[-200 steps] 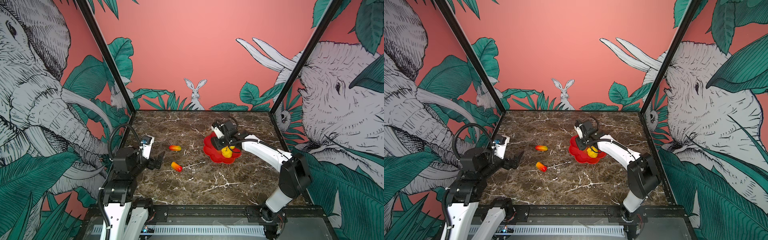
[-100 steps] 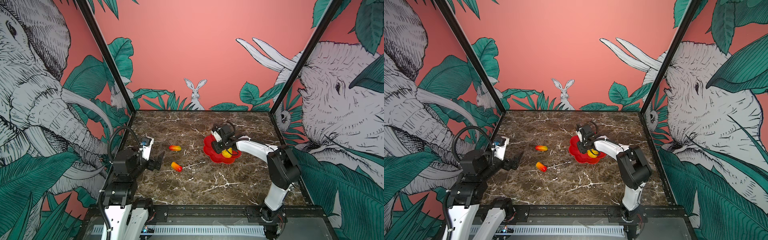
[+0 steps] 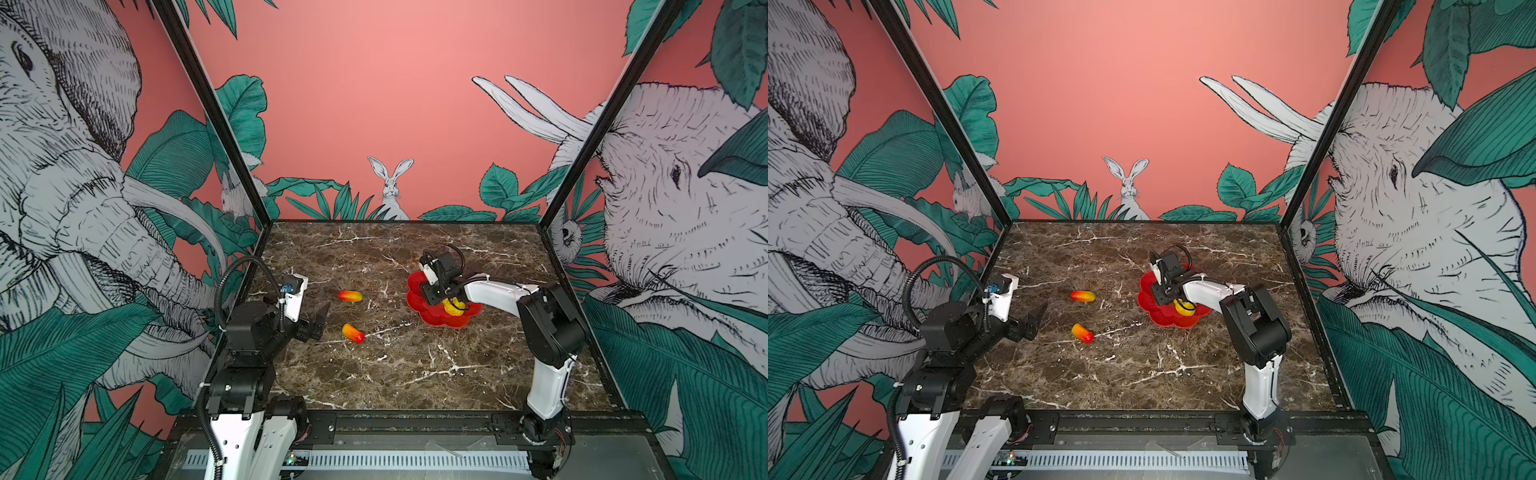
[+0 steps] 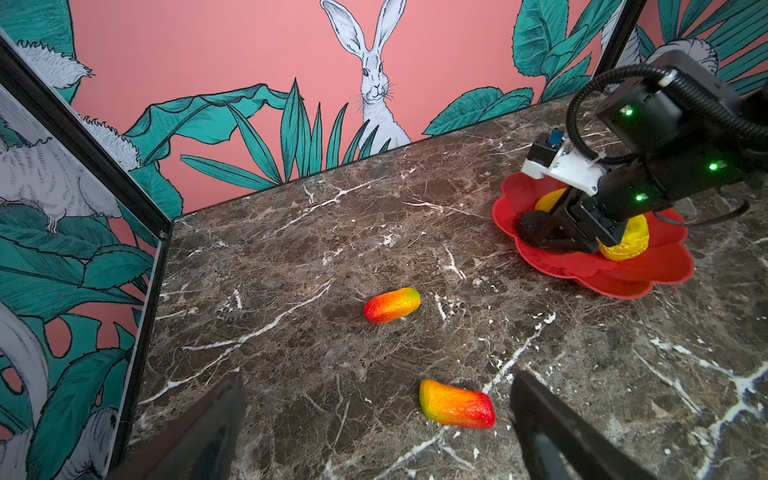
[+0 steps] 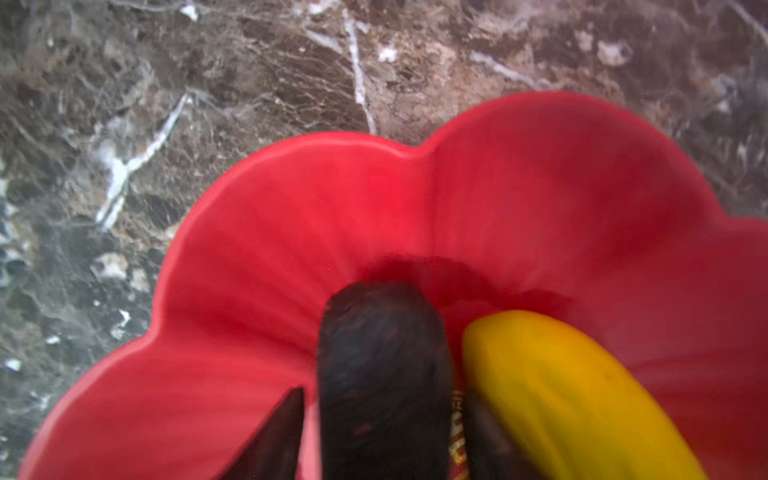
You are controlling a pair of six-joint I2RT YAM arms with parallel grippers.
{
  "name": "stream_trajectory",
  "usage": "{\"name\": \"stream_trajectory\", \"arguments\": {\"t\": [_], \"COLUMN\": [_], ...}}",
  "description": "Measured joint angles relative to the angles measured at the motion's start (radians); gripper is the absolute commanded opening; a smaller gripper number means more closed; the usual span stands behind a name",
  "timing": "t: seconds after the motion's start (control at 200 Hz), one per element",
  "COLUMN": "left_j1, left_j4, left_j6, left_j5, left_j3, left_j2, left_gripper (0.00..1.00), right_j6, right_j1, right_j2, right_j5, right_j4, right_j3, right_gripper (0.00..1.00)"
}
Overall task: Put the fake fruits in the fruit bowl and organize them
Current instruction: 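Carry the avocado with the right gripper into the bowl and release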
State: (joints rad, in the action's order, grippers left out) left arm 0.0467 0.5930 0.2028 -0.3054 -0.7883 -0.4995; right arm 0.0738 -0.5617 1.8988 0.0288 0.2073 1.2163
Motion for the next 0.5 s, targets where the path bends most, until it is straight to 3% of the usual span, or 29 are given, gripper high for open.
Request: {"name": "stream_trajectory", "arguments": {"t": [0.31, 0.5], "left_j1": [0.0, 0.0], "left_j4": [-0.015, -0.041], "left_j6": [0.0, 0.0], "left_j5": [0.004, -0.021], "left_j3": [0.005, 0.003], "left_j2": [0.003, -0.047], "left_gripper": [1.0, 1.0], "right_j6": [-0.035, -0.029], "right_j1": [-0.013, -0.044], "right_j2": [-0.173, -0.288], "right_j5": [0.019, 0.051], "right_j4": [0.04, 0.063], "right_j3": [-0.02, -0.022], "right_gripper": [0.99, 0.99]}}
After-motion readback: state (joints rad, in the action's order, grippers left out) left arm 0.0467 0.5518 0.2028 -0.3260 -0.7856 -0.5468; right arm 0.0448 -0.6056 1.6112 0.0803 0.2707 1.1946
